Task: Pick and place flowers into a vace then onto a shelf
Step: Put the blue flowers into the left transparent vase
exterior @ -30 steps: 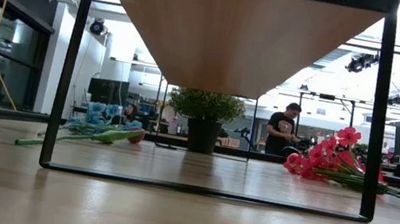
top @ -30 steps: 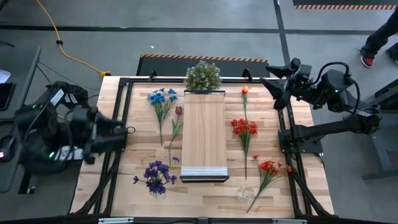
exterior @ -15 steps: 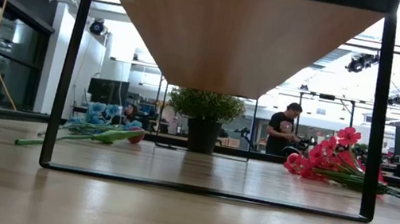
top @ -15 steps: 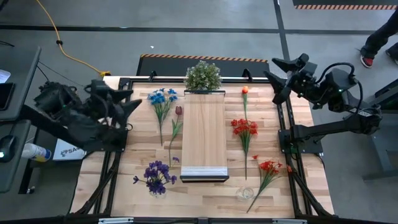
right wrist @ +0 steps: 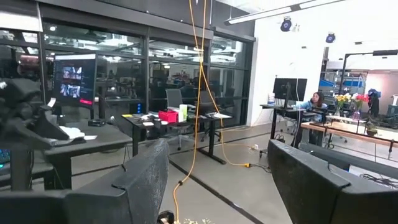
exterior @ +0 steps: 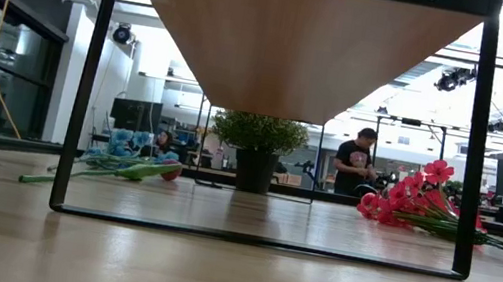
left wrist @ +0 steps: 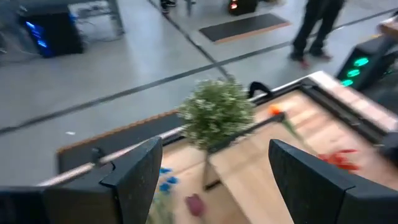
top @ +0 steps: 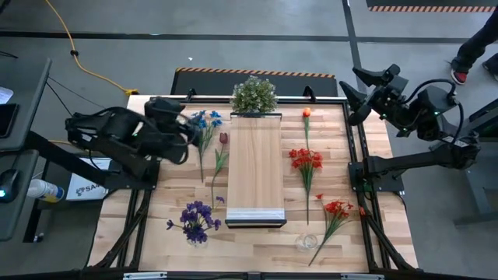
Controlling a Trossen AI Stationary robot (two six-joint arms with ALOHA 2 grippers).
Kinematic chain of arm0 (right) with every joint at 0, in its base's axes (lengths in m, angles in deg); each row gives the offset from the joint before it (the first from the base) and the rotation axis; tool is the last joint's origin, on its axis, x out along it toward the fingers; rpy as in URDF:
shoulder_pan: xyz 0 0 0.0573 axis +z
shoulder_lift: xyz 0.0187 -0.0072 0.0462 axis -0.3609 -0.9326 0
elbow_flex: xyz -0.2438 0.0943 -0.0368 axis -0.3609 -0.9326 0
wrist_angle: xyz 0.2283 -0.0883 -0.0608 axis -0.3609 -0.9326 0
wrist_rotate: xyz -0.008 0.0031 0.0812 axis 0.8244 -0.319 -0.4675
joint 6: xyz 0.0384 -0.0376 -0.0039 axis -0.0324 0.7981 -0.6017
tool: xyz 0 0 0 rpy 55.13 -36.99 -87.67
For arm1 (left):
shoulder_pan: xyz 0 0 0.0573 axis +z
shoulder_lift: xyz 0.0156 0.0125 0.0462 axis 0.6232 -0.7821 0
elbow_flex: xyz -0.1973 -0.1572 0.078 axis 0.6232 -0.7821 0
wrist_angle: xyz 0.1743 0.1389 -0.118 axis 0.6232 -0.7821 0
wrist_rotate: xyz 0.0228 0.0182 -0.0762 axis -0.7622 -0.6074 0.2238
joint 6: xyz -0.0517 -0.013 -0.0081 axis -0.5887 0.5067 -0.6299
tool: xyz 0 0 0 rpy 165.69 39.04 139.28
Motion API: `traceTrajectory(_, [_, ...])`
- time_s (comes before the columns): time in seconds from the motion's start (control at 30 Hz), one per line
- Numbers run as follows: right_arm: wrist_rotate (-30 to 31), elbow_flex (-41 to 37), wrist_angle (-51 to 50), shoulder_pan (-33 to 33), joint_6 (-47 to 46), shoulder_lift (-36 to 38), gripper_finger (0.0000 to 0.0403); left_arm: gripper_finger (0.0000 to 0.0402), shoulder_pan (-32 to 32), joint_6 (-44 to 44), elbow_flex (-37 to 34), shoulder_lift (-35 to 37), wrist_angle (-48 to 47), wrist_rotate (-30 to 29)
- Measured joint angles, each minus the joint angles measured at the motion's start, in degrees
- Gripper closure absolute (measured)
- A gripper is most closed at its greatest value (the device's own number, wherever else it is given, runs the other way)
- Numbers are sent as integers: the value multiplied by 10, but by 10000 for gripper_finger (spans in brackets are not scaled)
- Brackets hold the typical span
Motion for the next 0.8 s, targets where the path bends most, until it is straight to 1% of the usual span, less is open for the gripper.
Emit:
traceTrajectory(0.07, [0,0,-1,0,0,4,141,76,27,25,0,-7,0,3])
traceTrajectory(0.23, [-4,0,-8,0,-3,12,141,76,99,45,0,-16,0,45])
traceTrajectory(0.37, [-5,0,-13,0,-3,15,141,76,170,56,0,-16,0,121])
traceTrajectory(0.63, [-5,0,-20,0,-2,18,141,76,318,74,0,-16,0,217])
traceTrajectory(0.8, [-5,0,-20,0,-1,18,141,76,416,84,0,-16,0,306])
